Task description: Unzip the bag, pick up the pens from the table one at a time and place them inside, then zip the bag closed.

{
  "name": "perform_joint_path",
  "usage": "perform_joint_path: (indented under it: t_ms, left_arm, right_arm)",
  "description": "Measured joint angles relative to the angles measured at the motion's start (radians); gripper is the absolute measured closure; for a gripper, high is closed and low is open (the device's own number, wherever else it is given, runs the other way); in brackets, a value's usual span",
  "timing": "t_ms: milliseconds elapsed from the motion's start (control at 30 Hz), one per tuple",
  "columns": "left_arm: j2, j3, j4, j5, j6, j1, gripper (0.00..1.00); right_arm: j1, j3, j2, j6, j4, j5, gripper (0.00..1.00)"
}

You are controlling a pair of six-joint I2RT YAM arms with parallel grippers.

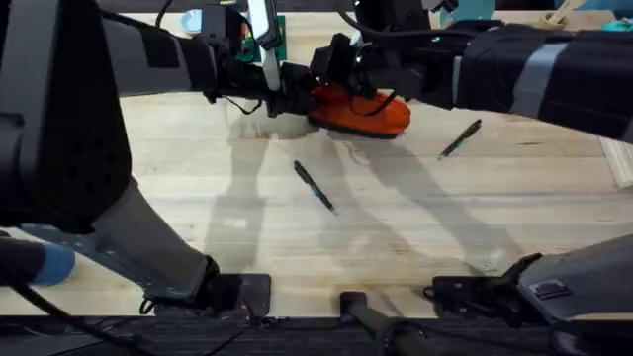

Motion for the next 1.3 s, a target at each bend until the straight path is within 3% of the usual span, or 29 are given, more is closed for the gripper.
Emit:
perform_joint_path:
  t_ms: [167, 267, 500, 667, 1300]
  left_arm:
    - [0.000, 0.000, 0.000, 0.000, 0.000, -0.001, 0.960]
    - [0.000, 0.000, 0.000, 0.000, 0.000, -0.001, 0.960]
    - [0.000, 0.000, 0.000, 0.000, 0.000, -0.001, 0.960]
    - [0.000, 0.000, 0.000, 0.000, 0.000, -0.001, 0.959]
    - [0.000, 0.000, -0.004, 0.000, 0.000, -0.001, 0.937]
  right_arm:
    - [-0.012, 0.000, -0.001, -0.006, 0.010, -0.013, 0.798]
    - [-0.026, 0.003, -0.001, -0.009, 0.016, -0.022, 0.648]
    - [-0.050, 0.006, -0.023, -0.009, 0.018, -0.026, 0.568]
    - [-0.066, 0.008, -0.030, -0.013, 0.021, -0.030, 0.033]
    - [-0.132, 0.008, -0.063, -0.013, -0.026, -0.029, 0.006]
